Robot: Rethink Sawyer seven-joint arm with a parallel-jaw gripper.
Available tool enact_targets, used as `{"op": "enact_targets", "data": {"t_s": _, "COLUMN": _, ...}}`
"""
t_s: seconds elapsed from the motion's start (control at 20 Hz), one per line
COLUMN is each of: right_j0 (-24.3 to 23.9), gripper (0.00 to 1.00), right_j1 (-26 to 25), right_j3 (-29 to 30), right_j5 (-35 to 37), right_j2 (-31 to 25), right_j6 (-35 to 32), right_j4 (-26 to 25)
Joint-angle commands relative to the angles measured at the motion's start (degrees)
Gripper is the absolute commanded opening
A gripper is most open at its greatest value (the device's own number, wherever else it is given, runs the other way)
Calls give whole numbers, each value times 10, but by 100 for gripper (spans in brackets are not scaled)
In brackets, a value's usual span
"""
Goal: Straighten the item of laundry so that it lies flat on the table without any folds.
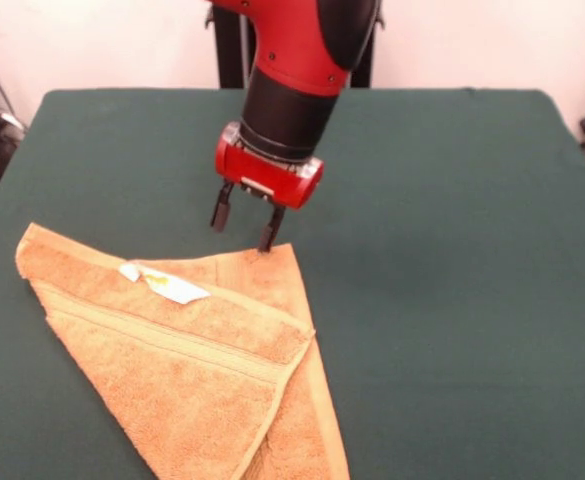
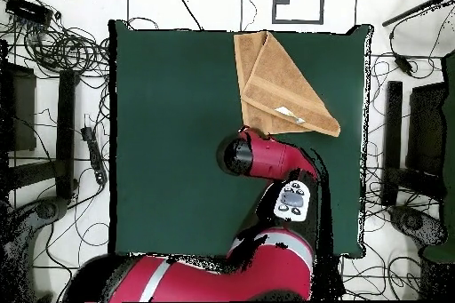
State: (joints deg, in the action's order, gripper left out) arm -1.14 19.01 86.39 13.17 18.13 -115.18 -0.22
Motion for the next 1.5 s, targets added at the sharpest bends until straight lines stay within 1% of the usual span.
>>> {"op": "enact_targets", "data": {"t_s": 0.05, "right_j0": -23, "gripper": 100, "right_j1": 61, "right_j3": 79, "right_j5": -34, "right_j2": -77, "right_j6": -98, "right_j4": 17}}
{"op": "enact_targets", "data": {"t_s": 0.1, "right_j0": -34, "gripper": 100, "right_j1": 71, "right_j3": 83, "right_j5": -23, "right_j2": -87, "right_j6": -87, "right_j4": 15}}
{"op": "enact_targets", "data": {"t_s": 0.2, "right_j0": -49, "gripper": 100, "right_j1": 78, "right_j3": 84, "right_j5": -26, "right_j2": -101, "right_j6": -82, "right_j4": 15}}
{"op": "enact_targets", "data": {"t_s": 0.3, "right_j0": -48, "gripper": 100, "right_j1": 70, "right_j3": 78, "right_j5": -30, "right_j2": -104, "right_j6": -81, "right_j4": 13}}
{"op": "enact_targets", "data": {"t_s": 0.45, "right_j0": -42, "gripper": 100, "right_j1": 50, "right_j3": 71, "right_j5": -54, "right_j2": -107, "right_j6": -94, "right_j4": 14}}
{"op": "enact_targets", "data": {"t_s": 0.75, "right_j0": -31, "gripper": 100, "right_j1": 37, "right_j3": 55, "right_j5": -69, "right_j2": -113, "right_j6": -95, "right_j4": 15}}
{"op": "enact_targets", "data": {"t_s": 1.0, "right_j0": -52, "gripper": 100, "right_j1": 32, "right_j3": 54, "right_j5": -79, "right_j2": -162, "right_j6": -76, "right_j4": 8}}
{"op": "enact_targets", "data": {"t_s": 1.1, "right_j0": -45, "gripper": 100, "right_j1": 32, "right_j3": 50, "right_j5": -70, "right_j2": -159, "right_j6": -80, "right_j4": 14}}
{"op": "enact_targets", "data": {"t_s": 1.25, "right_j0": -51, "gripper": 100, "right_j1": 26, "right_j3": 46, "right_j5": -70, "right_j2": -175, "right_j6": -81, "right_j4": 17}}
{"op": "enact_targets", "data": {"t_s": 1.5, "right_j0": -31, "gripper": 100, "right_j1": 16, "right_j3": 29, "right_j5": -50, "right_j2": -149, "right_j6": -85, "right_j4": 23}}
